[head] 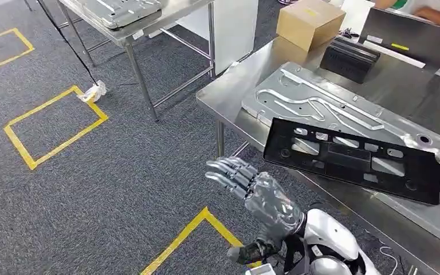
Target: Take the parts from the cabinet and place them on the table.
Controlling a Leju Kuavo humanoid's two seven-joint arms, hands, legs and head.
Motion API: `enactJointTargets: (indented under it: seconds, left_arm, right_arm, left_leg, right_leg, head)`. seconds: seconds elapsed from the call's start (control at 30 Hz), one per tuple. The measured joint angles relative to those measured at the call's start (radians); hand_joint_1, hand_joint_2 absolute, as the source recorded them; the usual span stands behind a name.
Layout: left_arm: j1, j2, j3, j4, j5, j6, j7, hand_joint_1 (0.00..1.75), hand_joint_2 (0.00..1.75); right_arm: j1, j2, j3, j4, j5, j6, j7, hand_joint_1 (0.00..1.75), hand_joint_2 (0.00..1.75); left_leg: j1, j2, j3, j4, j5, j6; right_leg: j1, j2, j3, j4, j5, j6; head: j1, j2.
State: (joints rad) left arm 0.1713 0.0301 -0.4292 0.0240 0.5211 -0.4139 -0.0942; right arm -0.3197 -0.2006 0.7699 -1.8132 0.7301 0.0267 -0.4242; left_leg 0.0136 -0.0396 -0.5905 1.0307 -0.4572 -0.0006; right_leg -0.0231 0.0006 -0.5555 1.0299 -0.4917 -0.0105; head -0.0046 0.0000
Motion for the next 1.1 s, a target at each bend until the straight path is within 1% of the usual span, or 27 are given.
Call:
enactJointTargets:
  seconds: [0.03,0.1,0.13,0.17,0.2,0.27,0.3,0.33,0.37,0.47,0.5,0.53,0.57,0.63,0.67,0.7,0.73,0.77,0.8,0.83,0.87,0.9,0.97,1.0,1.03,1.07,1.1]
  left_arm:
    - [-0.001,-0.001,0.0,0.0,-0.001,0.0,-0.002,0.0,0.0]
    - [-0.004,-0.001,0.003,0.0,-0.004,0.001,-0.003,0.0,0.0]
    - [-0.004,-0.001,0.004,0.0,-0.008,0.001,-0.005,0.0,0.0]
    - [-0.004,-0.002,0.006,0.0,-0.011,0.0,-0.005,0.0,0.0]
    - [-0.004,-0.002,0.007,0.0,-0.015,-0.001,-0.006,0.0,0.0]
    - [-0.004,-0.002,0.009,0.0,-0.021,-0.004,-0.008,0.0,0.0]
    - [-0.004,-0.001,0.01,0.0,-0.022,-0.004,-0.009,0.0,0.0]
    - [-0.008,0.0,0.011,0.0,-0.024,-0.004,-0.009,0.0,0.0]
    - [-0.012,0.0,0.014,0.0,-0.027,-0.004,-0.01,0.0,0.0]
    - [-0.011,0.0,0.023,0.0,-0.036,0.0,-0.011,0.0,0.0]
    - [-0.011,-0.001,0.027,0.0,-0.04,0.0,-0.01,0.0,0.0]
    - [-0.012,-0.003,0.029,0.0,-0.042,0.0,-0.01,0.0,0.0]
    - [-0.016,-0.003,0.032,0.0,-0.047,0.0,-0.01,0.0,0.0]
    - [-0.025,-0.002,0.036,0.0,-0.056,0.0,-0.008,0.0,0.0]
    - [-0.027,-0.002,0.038,0.0,-0.061,0.0,-0.007,0.0,0.0]
    - [-0.028,-0.002,0.04,0.0,-0.066,0.0,-0.005,0.0,0.0]
    - [-0.028,-0.002,0.041,0.0,-0.071,0.0,-0.004,0.0,0.0]
    - [-0.028,-0.002,0.042,0.0,-0.073,0.0,0.0,0.0,0.0]
    - [-0.029,-0.002,0.044,0.0,-0.076,-0.001,0.001,0.0,0.0]
    - [-0.031,-0.002,0.047,0.0,-0.08,-0.002,0.002,0.0,0.0]
    - [-0.034,-0.002,0.05,0.0,-0.084,-0.003,0.004,0.0,0.0]
    - [-0.037,0.001,0.051,0.0,-0.085,-0.003,0.004,0.0,0.0]
    - [-0.036,0.004,0.052,0.0,-0.089,-0.004,0.006,0.0,0.0]
    - [-0.037,0.006,0.052,0.0,-0.093,-0.005,0.008,0.0,0.0]
    - [-0.037,0.007,0.053,0.0,-0.096,-0.008,0.011,0.0,1.75]
    - [-0.039,0.008,0.054,0.0,-0.105,-0.012,0.011,0.0,1.75]
    - [-0.044,0.011,0.055,0.0,-0.114,-0.01,0.001,0.0,1.75]
  right_arm:
    - [0.011,0.004,0.013,0.0,-0.016,0.005,-0.002,0.0,0.0]
    - [0.037,0.008,0.038,0.008,-0.041,0.017,-0.006,0.0,0.0]
    - [0.051,0.008,0.048,0.02,-0.058,0.029,-0.005,0.0,0.0]
    - [0.065,0.01,0.057,0.035,-0.069,0.034,-0.003,0.0,0.0]
    - [0.08,0.011,0.062,0.055,-0.074,0.034,0.0,0.0,0.0]
    - [0.114,0.018,0.075,0.116,-0.063,0.03,0.025,0.0,0.0]
    - [0.135,0.022,0.079,0.147,-0.051,0.025,0.039,0.0,0.0]
    - [0.156,0.025,0.083,0.181,-0.027,0.014,0.063,0.0,0.0]
    - [0.176,0.026,0.083,0.225,0.009,-0.004,0.094,0.0,0.0]
    - [0.234,0.039,0.083,0.402,0.09,-0.068,0.174,0.0,0.0]
    - [0.247,0.043,0.083,0.472,0.094,-0.092,0.189,0.0,0.0]
    - [0.256,0.044,0.082,0.545,0.085,-0.111,0.201,0.0,0.0]
    - [0.263,0.046,0.08,0.622,0.064,-0.125,0.212,0.0,0.0]
    - [0.272,0.06,0.069,0.805,0.015,-0.145,0.22,0.0,0.0]
    - [0.275,0.065,0.062,0.887,-0.01,-0.148,0.223,0.0,0.0]
    - [0.278,0.073,0.048,0.978,-0.036,-0.149,0.227,0.0,0.0]
    - [0.282,0.08,0.037,1.04,-0.056,-0.15,0.225,0.0,0.0]
    - [0.284,0.082,0.021,1.11,-0.072,-0.15,0.221,0.0,0.0]
    - [0.278,0.086,0.007,1.173,-0.086,-0.151,0.215,0.0,0.0]
    - [0.279,0.098,-0.009,1.234,-0.101,-0.149,0.211,0.0,0.0]
    - [0.281,0.1,-0.028,1.301,-0.116,-0.147,0.204,0.0,0.0]
    - [0.289,0.105,-0.036,1.328,-0.122,-0.145,0.201,0.0,0.0]
    - [0.296,0.109,-0.049,1.379,-0.133,-0.135,0.2,0.0,0.0]
    - [0.296,0.114,-0.059,1.409,-0.153,-0.113,0.209,0.0,0.0]
    - [0.294,0.116,-0.073,1.44,-0.184,-0.08,0.23,0.0,0.0]
    - [0.295,0.117,-0.097,1.474,-0.228,-0.033,0.256,0.0,0.0]
    - [0.301,0.117,-0.12,1.499,-0.272,0.005,0.279,0.0,0.0]
  left_leg:
    - [-0.002,0.018,-0.014,0.03,-0.028,-0.004]
    - [0.001,0.026,-0.077,0.172,-0.11,-0.011]
    - [0.001,0.027,-0.109,0.244,-0.14,-0.014]
    - [0.001,0.028,-0.124,0.283,-0.147,-0.015]
    - [0.001,0.031,-0.115,0.272,-0.131,-0.015]
    - [0.002,0.043,-0.033,0.126,-0.053,-0.01]
    - [0.001,0.068,0.019,0.035,-0.018,-0.006]
    - [-0.007,0.106,0.042,-0.015,-0.034,-0.004]
    - [-0.012,0.092,0.042,-0.019,-0.027,0.005]
    - [-0.013,0.062,0.035,-0.021,-0.024,0.019]
    - [-0.005,0.053,0.047,-0.033,-0.015,0.03]
    - [-0.005,0.046,0.046,-0.035,-0.012,0.035]
    - [-0.005,0.04,0.043,-0.035,-0.01,0.042]
    - [-0.01,0.02,0.038,-0.035,-0.007,0.049]
    - [-0.012,0.011,0.037,-0.034,-0.007,0.051]
    - [-0.014,-0.004,0.036,-0.033,-0.007,0.051]
    - [-0.014,-0.016,0.037,-0.031,-0.007,0.051]
    - [-0.014,-0.028,0.036,-0.027,-0.008,0.051]
    - [-0.015,-0.039,0.037,-0.024,-0.009,0.049]
    - [-0.014,-0.05,0.036,-0.019,-0.011,0.046]
    - [-0.02,-0.057,0.031,-0.014,-0.014,0.042]
    - [-0.018,-0.067,0.027,-0.011,-0.014,0.037]
    - [-0.012,-0.083,0.02,-0.017,-0.011,0.026]
    - [-0.015,-0.084,0.021,-0.013,-0.013,0.019]
    - [-0.014,-0.037,0.017,0.006,-0.024,0.017]
    - [-0.016,0.003,-0.002,0.044,-0.055,0.012]
    - [-0.012,0.018,-0.033,0.107,-0.094,0.007]
  right_leg:
    - [0.0,-0.003,0.0,-0.002,0.001,-0.005]
    - [0.003,-0.022,-0.003,-0.002,0.0,-0.009]
    - [0.004,-0.033,-0.005,-0.002,0.0,-0.009]
    - [0.005,-0.042,-0.006,-0.001,0.0,-0.009]
    - [0.006,-0.05,-0.005,-0.001,0.0,-0.009]
    - [0.006,-0.068,-0.002,-0.001,-0.002,-0.006]
    - [0.006,-0.076,0.001,-0.001,-0.004,-0.003]
    - [0.01,-0.083,0.003,-0.001,-0.006,0.001]
    - [0.014,-0.09,0.004,-0.001,-0.008,0.007]
    - [0.014,-0.114,0.017,-0.012,-0.005,0.025]
    - [0.013,-0.103,0.02,-0.009,-0.013,0.036]
    - [0.008,-0.052,0.014,0.011,-0.032,0.041]
    - [0.009,-0.02,-0.013,0.067,-0.073,0.039]
    - [0.009,-0.004,-0.091,0.231,-0.151,0.038]
    - [0.009,-0.003,-0.114,0.276,-0.161,0.038]
    - [0.009,-0.003,-0.121,0.288,-0.15,0.036]
    - [0.009,-0.003,-0.108,0.258,-0.121,0.035]
    - [0.01,0.001,-0.074,0.186,-0.075,0.033]
    - [0.01,0.015,-0.033,0.101,-0.031,0.028]
    - [0.01,0.049,0.005,0.019,-0.002,0.021]
    - [0.01,0.076,0.013,0.0,-0.019,0.023]
    - [0.009,0.06,0.011,-0.002,-0.014,0.023]
    - [0.017,0.046,0.014,0.0,-0.015,0.016]
    - [0.006,0.036,0.017,-0.013,-0.008,0.007]
    - [0.005,0.023,0.022,-0.018,-0.005,0.003]
    - [0.006,0.014,0.023,-0.02,-0.006,-0.003]
    - [0.007,-0.002,0.024,-0.02,-0.008,-0.007]
  head:
    - [-0.005,0.0]
    - [-0.006,0.0]
    - [-0.006,0.0]
    - [-0.006,0.0]
    - [-0.006,0.0]
    - [-0.006,0.0]
    - [-0.006,0.0]
    - [-0.006,0.0]
    - [-0.005,0.0]
    - [-0.005,0.0]
    - [-0.004,0.0]
    - [-0.003,0.0]
    - [-0.003,0.0]
    - [-0.003,0.0]
    - [-0.003,0.0]
    - [-0.003,0.0]
    - [-0.003,0.0]
    - [-0.003,0.0]
    - [-0.003,0.0]
    - [-0.003,0.0]
    - [-0.004,0.0]
    - [-0.004,0.0]
    - [-0.004,0.0]
    - [-0.004,0.0]
    - [-0.005,0.0]
    - [-0.01,0.0]
    - [-0.011,0.0]
